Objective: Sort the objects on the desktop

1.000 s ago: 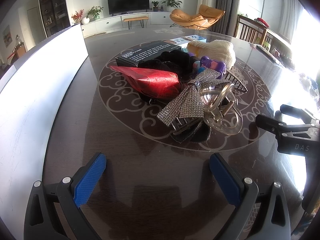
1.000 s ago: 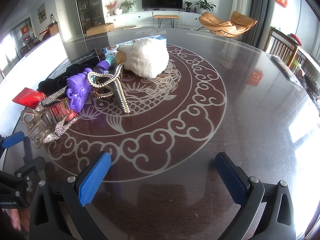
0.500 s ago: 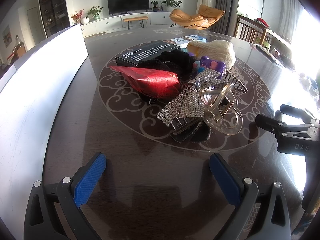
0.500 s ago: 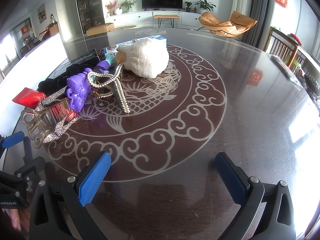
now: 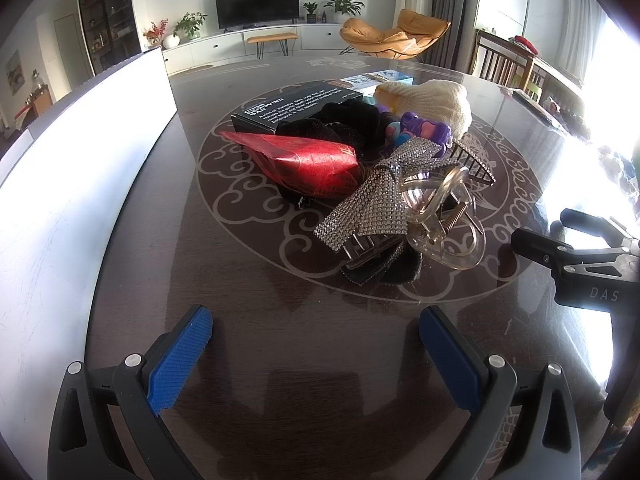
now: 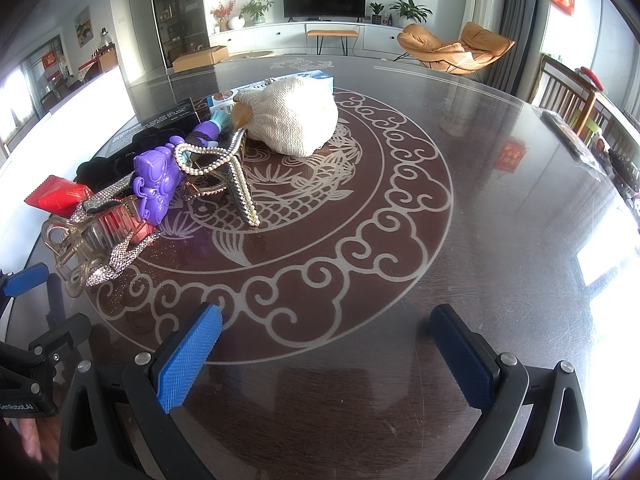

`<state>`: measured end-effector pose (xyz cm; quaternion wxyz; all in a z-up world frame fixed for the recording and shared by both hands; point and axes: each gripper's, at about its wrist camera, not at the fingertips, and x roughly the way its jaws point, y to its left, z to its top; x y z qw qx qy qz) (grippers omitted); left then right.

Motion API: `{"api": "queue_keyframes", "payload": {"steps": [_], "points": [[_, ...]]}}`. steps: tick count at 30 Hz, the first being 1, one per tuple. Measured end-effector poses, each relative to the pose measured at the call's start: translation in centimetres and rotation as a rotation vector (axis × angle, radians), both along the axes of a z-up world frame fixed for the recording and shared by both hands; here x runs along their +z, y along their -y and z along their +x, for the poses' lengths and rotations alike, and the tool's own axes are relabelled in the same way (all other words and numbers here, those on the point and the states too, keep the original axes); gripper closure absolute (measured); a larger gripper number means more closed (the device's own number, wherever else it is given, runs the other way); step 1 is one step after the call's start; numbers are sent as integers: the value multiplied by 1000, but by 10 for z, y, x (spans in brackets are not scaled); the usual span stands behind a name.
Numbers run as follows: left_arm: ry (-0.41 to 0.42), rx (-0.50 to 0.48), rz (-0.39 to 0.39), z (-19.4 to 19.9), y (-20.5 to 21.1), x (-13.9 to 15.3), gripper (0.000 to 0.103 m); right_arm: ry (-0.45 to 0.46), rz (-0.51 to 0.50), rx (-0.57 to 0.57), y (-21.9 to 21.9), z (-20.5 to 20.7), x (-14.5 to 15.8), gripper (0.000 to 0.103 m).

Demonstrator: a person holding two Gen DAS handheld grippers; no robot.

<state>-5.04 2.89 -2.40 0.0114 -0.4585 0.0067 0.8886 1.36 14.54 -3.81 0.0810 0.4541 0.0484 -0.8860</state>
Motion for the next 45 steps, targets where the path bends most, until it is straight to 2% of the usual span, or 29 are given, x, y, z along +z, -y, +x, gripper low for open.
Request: {"api": "queue_keyframes", "payload": {"steps": [27, 30, 32, 34, 37, 39, 43, 45], "points": [[0, -2, 1, 1, 0, 0, 0, 0, 0, 0, 0, 0, 0, 0], [15, -32, 2, 7, 1, 1, 0, 0, 0, 0, 0, 0, 0, 0], [21, -60, 28, 18, 7, 3, 0, 0, 0, 0, 0, 0, 0, 0], [8, -61, 101, 31, 20, 7, 0, 0, 0, 0, 0, 0, 0, 0], [-26, 9, 181, 35, 42, 23, 0, 0, 0, 0, 0, 0, 0, 0], [-17, 33, 196, 25, 46, 30, 0, 0, 0, 0, 0, 0, 0, 0], [53, 46, 94, -8, 34, 26, 0, 0, 0, 0, 0, -1, 0, 0], [73, 37, 76, -22, 21, 19, 0, 0, 0, 0, 0, -1, -1, 0]]}}
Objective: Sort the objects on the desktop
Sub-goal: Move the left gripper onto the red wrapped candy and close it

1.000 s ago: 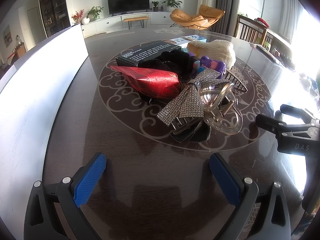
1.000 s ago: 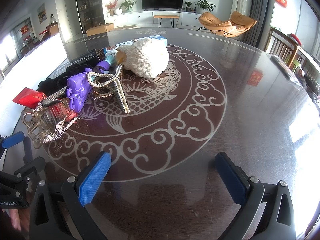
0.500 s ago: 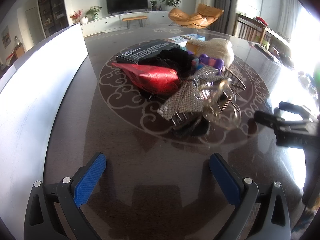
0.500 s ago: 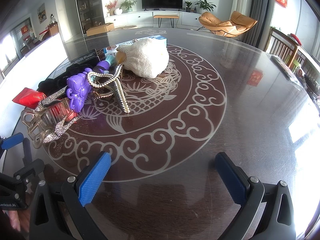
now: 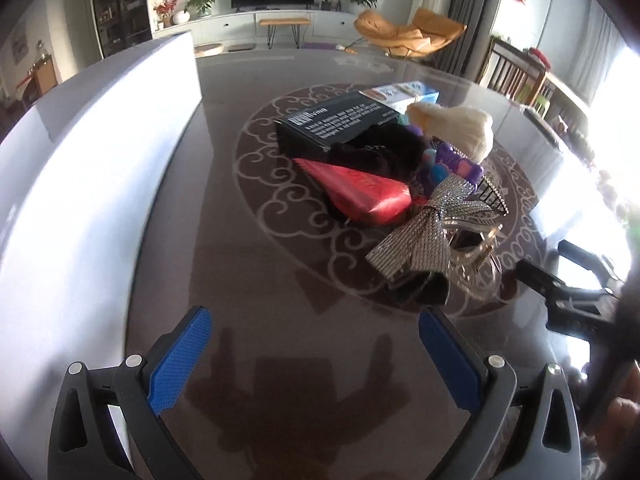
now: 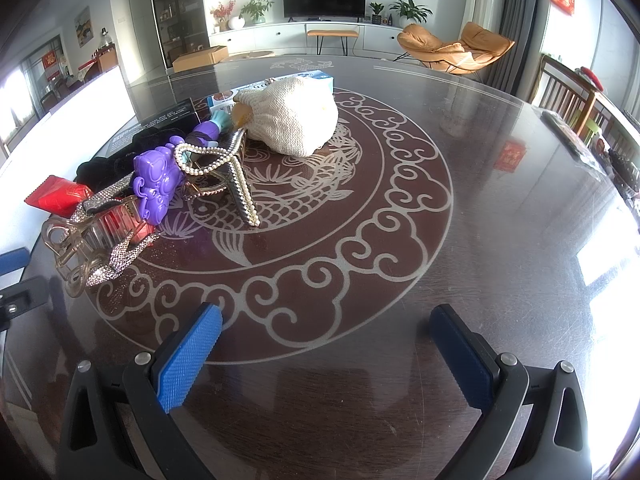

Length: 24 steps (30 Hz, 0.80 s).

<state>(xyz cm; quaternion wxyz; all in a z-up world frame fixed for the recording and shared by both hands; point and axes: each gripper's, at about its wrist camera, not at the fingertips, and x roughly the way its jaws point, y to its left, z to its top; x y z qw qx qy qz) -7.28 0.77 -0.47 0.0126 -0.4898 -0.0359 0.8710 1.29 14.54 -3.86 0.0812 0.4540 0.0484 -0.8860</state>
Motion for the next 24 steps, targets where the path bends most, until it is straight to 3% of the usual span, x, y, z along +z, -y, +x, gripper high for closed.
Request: {"api": "queue_keyframes", "payload": {"steps": [4, 7, 12, 16, 20, 24], "points": [[2, -33, 63, -22, -32, -7, 0, 0, 0, 0, 0, 1, 0, 0], [7, -130, 93, -26, -59, -6, 0, 0, 0, 0, 0, 0, 0, 0], [-35, -158, 135, -15, -42, 12, 0, 0, 0, 0, 0, 0, 0, 0], [-61, -86, 209, -1, -9, 20, 0, 0, 0, -1, 0, 0, 0, 0], [-78, 47, 330, -17, 12, 22, 0, 0, 0, -1, 0, 1, 0, 0], [-78, 144, 327, -48, -1, 9, 0, 0, 0, -1, 0, 0, 0, 0]]}}
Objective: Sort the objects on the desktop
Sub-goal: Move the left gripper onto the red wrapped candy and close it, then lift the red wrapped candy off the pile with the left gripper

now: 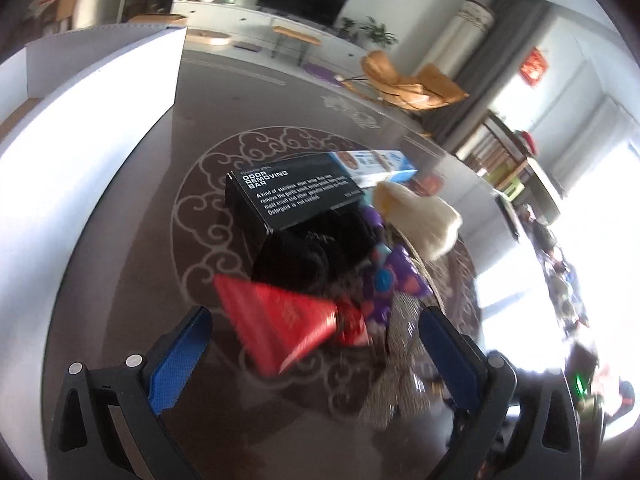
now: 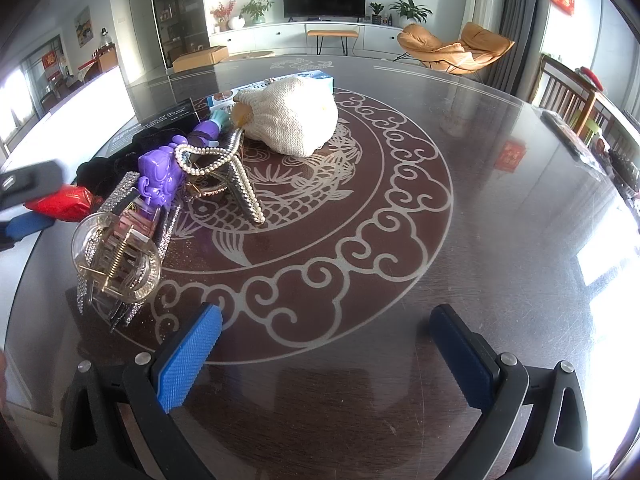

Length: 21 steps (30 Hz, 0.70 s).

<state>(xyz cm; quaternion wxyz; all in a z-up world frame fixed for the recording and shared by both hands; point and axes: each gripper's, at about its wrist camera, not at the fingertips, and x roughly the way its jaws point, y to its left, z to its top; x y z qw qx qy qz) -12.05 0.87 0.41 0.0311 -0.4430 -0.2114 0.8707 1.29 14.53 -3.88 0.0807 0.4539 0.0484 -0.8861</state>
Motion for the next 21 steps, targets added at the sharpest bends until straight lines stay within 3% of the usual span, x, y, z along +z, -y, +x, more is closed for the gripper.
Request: {"api": "queue_keyframes", "payload": {"steps": [4, 5, 12, 15, 18, 21], "points": [[48, 32, -65, -14, -8, -20, 0, 0, 0, 0, 0, 0, 0, 0], [20, 21, -101, -8, -8, -18, 0, 0, 0, 0, 0, 0, 0, 0], [90, -52, -351, 39, 9, -27, 0, 0, 0, 0, 0, 0, 0, 0], [90, -63, -326, 56, 20, -24, 0, 0, 0, 0, 0, 0, 0, 0], [-12, -98, -265, 59, 18, 1, 0, 0, 0, 0, 0, 0, 0, 0], [-62, -192, -346, 35, 0, 22, 0, 0, 0, 0, 0, 0, 0, 0]]}}
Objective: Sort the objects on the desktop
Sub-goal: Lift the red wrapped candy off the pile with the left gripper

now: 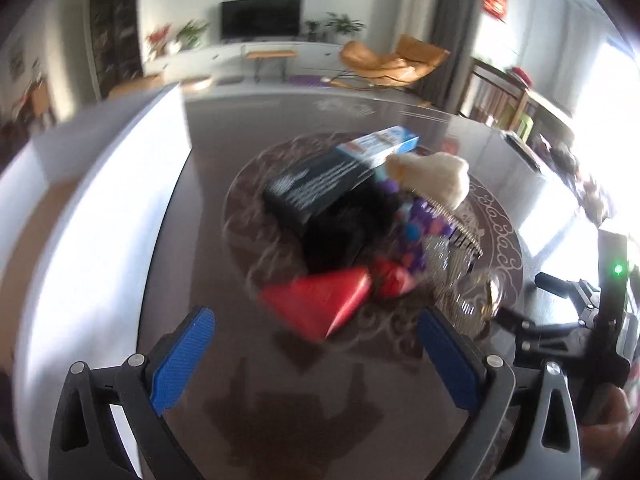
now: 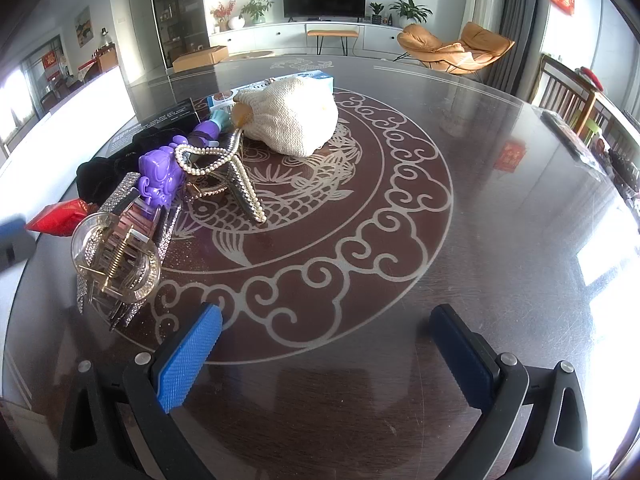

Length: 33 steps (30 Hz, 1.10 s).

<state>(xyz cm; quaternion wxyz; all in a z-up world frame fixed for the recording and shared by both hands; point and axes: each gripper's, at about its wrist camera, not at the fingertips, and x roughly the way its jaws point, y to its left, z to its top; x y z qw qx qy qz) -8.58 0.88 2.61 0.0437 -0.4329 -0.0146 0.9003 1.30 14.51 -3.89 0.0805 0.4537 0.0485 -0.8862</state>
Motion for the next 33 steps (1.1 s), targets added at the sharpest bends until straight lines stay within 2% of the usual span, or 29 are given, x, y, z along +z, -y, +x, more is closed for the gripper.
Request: {"api": "queue_keyframes", "payload": {"steps": [3, 6, 7, 9, 10, 16, 19, 21, 22, 26, 30, 33], "points": [[61, -93, -61, -33, -14, -10, 0, 0, 0, 0, 0, 0, 0, 0], [130, -129, -97, -51, -21, -30, 3, 0, 0, 0, 0, 0, 0, 0], [131, -153, -89, -51, -21, -34, 22, 0, 0, 0, 0, 0, 0, 0], [122, -167, -76, -37, -21, -39, 45, 0, 0, 0, 0, 0, 0, 0], [119, -186, -54, -29, -19, -41, 63, 0, 0, 0, 0, 0, 0, 0], [90, -204, -60, 36, -12, -44, 64, 0, 0, -1, 0, 0, 0, 0], [113, -210, -95, 65, -10, -42, 57, 0, 0, -1, 0, 0, 0, 0], [149, -221, -91, 77, -8, -41, 40, 0, 0, -1, 0, 0, 0, 0], [156, -220, -100, 81, -8, -40, 27, 0, 0, -1, 0, 0, 0, 0], [111, -237, -144, 90, -14, -32, 25, 0, 0, -1, 0, 0, 0, 0], [112, -229, -123, 70, -23, -32, 25, 0, 0, -1, 0, 0, 0, 0], [121, -180, -126, 56, -26, -40, 24, 0, 0, -1, 0, 0, 0, 0]]}}
